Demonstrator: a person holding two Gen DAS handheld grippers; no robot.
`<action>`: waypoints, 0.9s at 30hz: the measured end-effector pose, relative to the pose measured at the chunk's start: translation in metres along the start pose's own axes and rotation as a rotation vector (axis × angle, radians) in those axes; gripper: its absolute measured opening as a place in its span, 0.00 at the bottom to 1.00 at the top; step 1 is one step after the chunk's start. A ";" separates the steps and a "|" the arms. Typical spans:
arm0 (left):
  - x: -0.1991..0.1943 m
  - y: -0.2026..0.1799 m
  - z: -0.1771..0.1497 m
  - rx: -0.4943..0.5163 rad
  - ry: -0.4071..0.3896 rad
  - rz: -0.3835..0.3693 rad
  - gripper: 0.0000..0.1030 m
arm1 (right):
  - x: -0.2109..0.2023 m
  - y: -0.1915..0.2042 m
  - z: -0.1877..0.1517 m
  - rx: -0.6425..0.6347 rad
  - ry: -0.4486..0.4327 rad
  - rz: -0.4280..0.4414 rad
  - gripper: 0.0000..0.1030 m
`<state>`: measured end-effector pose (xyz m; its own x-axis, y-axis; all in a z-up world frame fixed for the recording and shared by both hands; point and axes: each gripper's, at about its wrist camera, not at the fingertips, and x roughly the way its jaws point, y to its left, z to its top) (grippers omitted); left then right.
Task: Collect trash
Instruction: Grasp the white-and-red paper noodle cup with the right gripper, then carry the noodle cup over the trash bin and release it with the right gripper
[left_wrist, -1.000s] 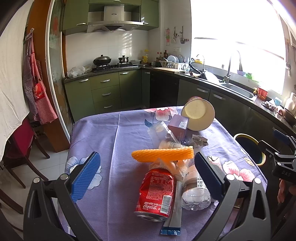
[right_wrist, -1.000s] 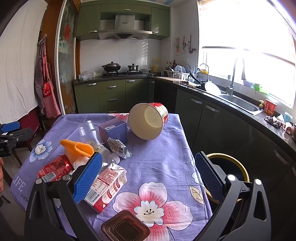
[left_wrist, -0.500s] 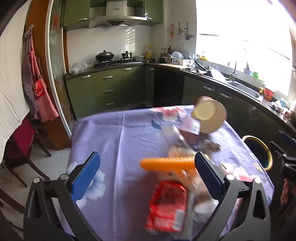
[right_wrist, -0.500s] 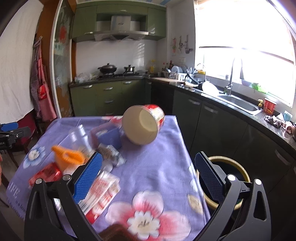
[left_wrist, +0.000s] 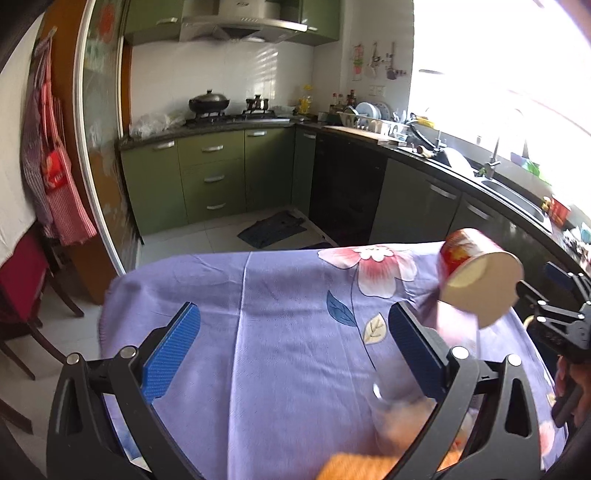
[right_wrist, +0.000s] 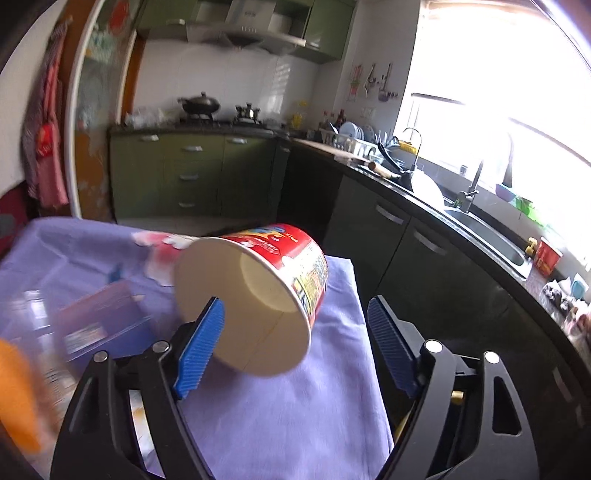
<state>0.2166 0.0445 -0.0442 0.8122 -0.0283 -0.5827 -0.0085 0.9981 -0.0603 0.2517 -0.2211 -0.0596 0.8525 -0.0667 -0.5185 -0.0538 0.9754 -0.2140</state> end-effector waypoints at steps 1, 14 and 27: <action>0.007 0.002 -0.002 -0.007 0.006 0.001 0.94 | 0.011 0.002 0.001 -0.006 0.011 -0.009 0.71; 0.030 0.008 -0.017 0.004 0.037 0.010 0.94 | 0.091 -0.022 0.008 0.078 0.129 -0.033 0.04; 0.008 0.007 -0.011 0.007 -0.019 -0.011 0.94 | 0.067 -0.167 0.021 0.416 0.591 0.252 0.03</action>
<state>0.2162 0.0512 -0.0580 0.8231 -0.0387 -0.5666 0.0049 0.9981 -0.0609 0.3291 -0.3844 -0.0409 0.4139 0.1809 -0.8922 0.0906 0.9670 0.2381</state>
